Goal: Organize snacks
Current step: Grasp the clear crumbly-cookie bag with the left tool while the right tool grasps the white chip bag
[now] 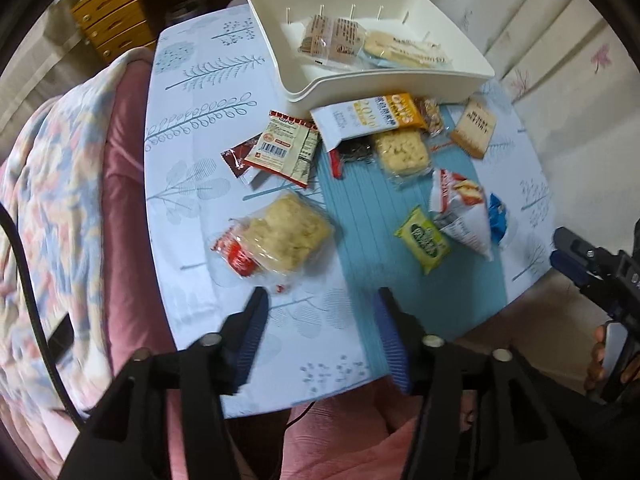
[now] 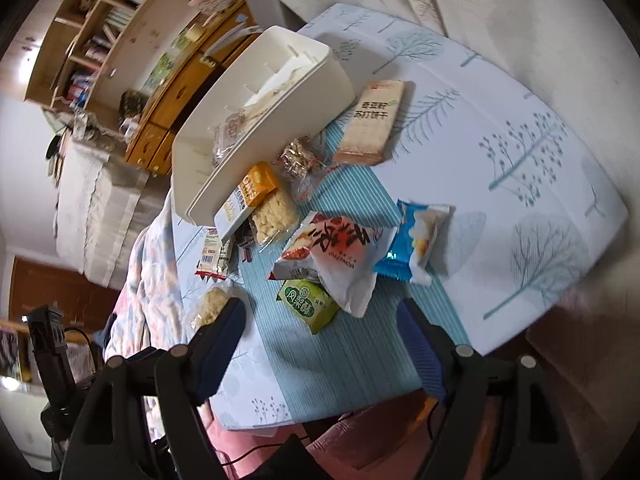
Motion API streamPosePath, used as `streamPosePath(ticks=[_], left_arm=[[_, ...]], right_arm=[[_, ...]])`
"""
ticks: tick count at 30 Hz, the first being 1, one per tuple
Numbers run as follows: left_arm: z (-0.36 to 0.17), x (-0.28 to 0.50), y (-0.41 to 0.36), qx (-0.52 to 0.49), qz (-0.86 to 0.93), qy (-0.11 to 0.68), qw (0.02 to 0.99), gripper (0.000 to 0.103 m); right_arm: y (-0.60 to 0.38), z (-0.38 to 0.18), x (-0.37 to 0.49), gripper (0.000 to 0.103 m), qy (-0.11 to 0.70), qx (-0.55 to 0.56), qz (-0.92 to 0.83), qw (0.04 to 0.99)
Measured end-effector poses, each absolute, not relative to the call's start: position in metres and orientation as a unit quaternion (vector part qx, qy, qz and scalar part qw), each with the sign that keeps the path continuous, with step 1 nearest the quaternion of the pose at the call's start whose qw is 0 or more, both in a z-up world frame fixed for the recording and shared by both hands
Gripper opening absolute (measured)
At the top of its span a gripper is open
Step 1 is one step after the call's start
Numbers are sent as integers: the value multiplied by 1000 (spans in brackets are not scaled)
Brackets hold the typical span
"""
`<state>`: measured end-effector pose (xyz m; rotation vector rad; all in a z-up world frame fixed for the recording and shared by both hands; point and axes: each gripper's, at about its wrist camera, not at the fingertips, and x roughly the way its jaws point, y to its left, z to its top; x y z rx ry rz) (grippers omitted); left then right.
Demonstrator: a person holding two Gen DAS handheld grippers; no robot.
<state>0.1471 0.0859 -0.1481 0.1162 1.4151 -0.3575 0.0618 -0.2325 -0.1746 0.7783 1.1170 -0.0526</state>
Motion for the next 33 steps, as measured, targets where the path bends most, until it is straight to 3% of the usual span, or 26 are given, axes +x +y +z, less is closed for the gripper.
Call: streamPosePath(ticks=[5, 20, 33], left_arm=[[-165, 161, 87, 106, -185, 642, 736, 77], [-222, 193, 68, 187, -202, 664, 695, 79], [-270, 209, 52, 206, -166, 704, 659, 79]], right_arm=[[-213, -174, 56, 82, 499, 352, -54, 790], [-163, -183, 90, 82, 519, 166, -45, 837], [-158, -223, 132, 82, 584, 72, -11, 808]])
